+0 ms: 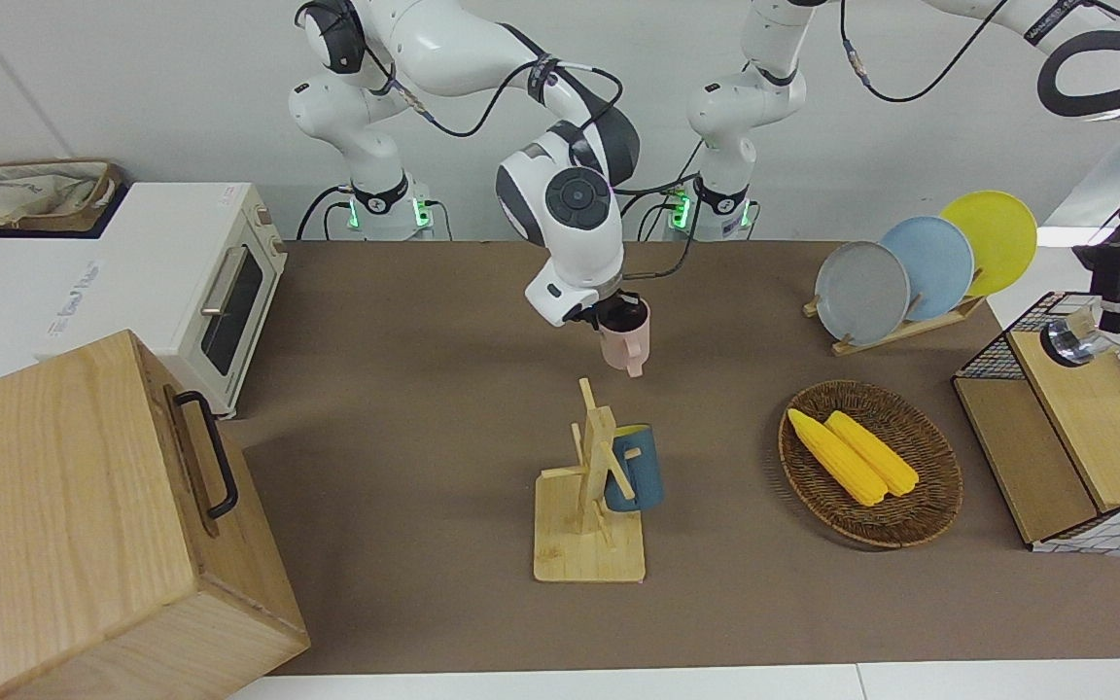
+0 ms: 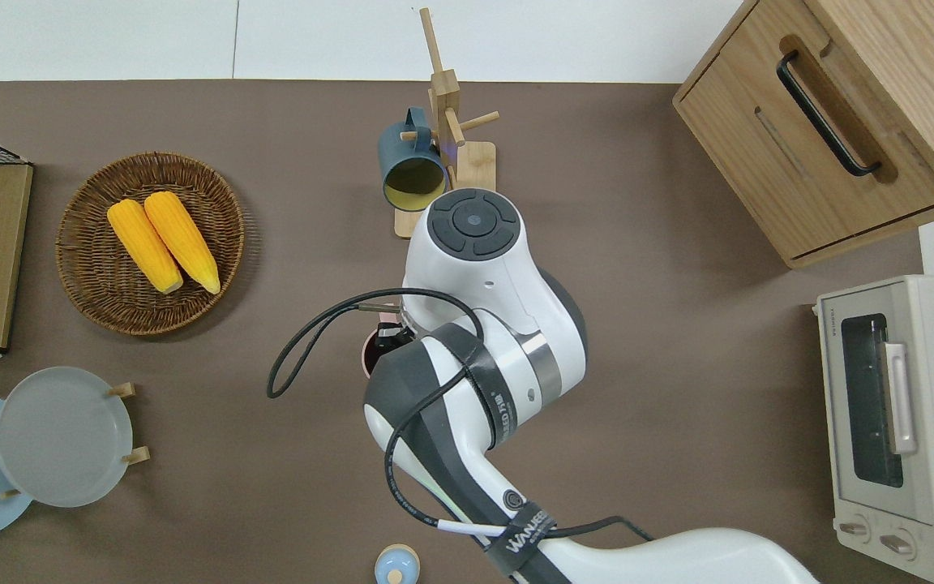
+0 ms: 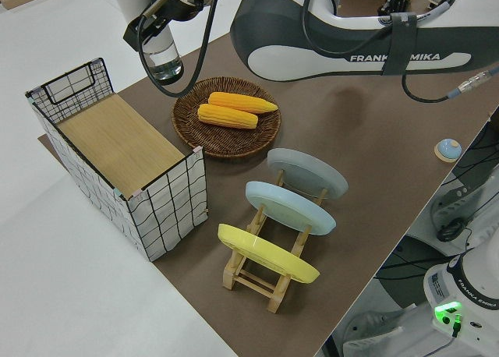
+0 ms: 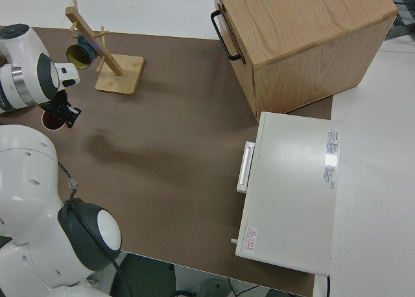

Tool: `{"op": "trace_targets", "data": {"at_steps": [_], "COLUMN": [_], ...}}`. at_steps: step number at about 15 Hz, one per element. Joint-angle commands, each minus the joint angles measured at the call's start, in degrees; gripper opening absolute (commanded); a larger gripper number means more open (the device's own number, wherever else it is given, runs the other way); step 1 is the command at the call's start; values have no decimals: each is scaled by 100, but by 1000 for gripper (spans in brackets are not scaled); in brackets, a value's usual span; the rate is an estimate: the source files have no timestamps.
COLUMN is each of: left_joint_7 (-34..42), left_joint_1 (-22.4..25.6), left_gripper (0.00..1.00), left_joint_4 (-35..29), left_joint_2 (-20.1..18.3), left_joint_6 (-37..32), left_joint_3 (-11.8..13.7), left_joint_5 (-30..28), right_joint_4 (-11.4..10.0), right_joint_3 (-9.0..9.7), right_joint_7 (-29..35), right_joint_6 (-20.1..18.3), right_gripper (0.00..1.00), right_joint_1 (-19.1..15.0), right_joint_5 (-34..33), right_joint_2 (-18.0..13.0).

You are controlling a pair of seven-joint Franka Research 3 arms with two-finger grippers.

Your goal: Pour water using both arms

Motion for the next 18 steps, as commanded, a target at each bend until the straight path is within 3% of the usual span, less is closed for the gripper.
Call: {"op": "trace_targets", "data": {"at_steps": [1,6,11,17,18], "left_joint_7": [-719,-1590,-1907,-2005,-2005], "left_joint_1": [-404,-888,-889,-889,-889], "left_gripper": [0,0,0,6,6], "left_joint_4": [-770,-1456,-2291,-3398,-3530], "left_joint_2": [-724,-1296,-1929,-2579,-2615], "left_joint_6": [75,93,93,93,93], "left_joint_3": [44,-61,-482,-983,-1089], "left_joint_5": [540,946,946,946,946], "right_joint_4": [-50,-50,-50,-120,-129], "right_joint_3": [-13,84,84,84,84], "right_joint_7": [554,827,969,881,881], "right_joint_6": [519,1011,1486,1670,1706], "right_gripper": [0,0,0,0,74], "right_joint_1": [291,484,581,599,590], "right_joint_5": [218,517,500,438,438], "right_joint_2": [155,366,595,683,683]}}
